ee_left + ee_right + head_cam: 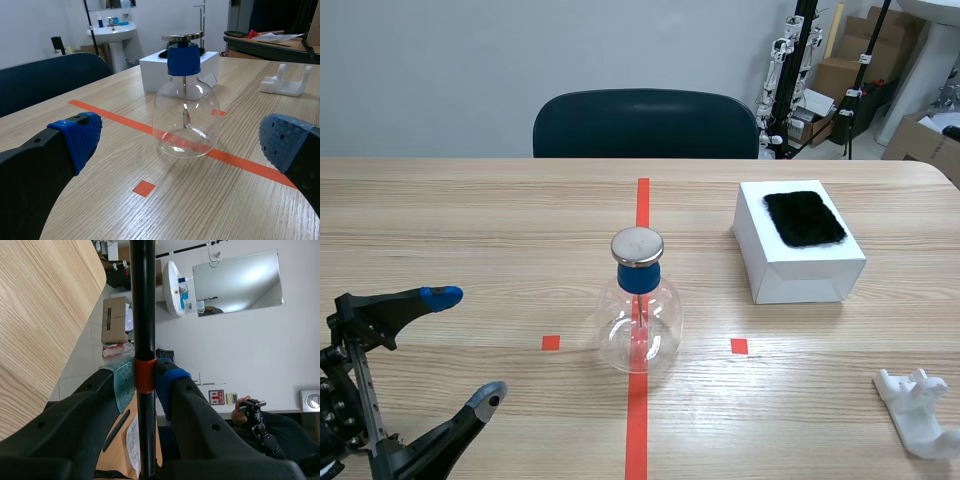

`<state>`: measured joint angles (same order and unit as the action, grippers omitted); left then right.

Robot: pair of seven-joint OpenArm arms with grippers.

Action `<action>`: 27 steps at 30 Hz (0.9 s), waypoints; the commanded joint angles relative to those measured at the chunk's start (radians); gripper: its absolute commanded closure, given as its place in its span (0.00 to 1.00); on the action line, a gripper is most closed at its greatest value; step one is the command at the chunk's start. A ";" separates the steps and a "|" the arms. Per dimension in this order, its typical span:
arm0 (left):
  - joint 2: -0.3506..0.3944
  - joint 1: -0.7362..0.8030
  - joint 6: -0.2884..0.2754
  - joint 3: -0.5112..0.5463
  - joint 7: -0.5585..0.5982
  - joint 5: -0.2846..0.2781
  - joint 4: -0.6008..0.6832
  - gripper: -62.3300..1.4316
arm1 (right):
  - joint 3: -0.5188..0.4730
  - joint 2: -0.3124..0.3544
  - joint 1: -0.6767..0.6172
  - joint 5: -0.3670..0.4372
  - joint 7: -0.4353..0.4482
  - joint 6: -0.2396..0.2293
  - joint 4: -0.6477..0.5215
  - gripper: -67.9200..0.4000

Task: Do the electroscope experiment. move the rod toward and away from the electroscope

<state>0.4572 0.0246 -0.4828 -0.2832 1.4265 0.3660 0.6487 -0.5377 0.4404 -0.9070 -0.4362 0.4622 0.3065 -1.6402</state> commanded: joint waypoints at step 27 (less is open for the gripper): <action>0.011 -0.005 -0.002 0.003 0.021 -0.014 0.017 0.00 | 0.048 0.097 0.200 -0.129 -0.088 -0.104 -0.142 0.99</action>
<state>0.4572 0.0246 -0.4828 -0.2832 1.4265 0.3660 0.6487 -0.4942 0.5270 -0.7334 -0.5671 0.3786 0.1963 -1.7458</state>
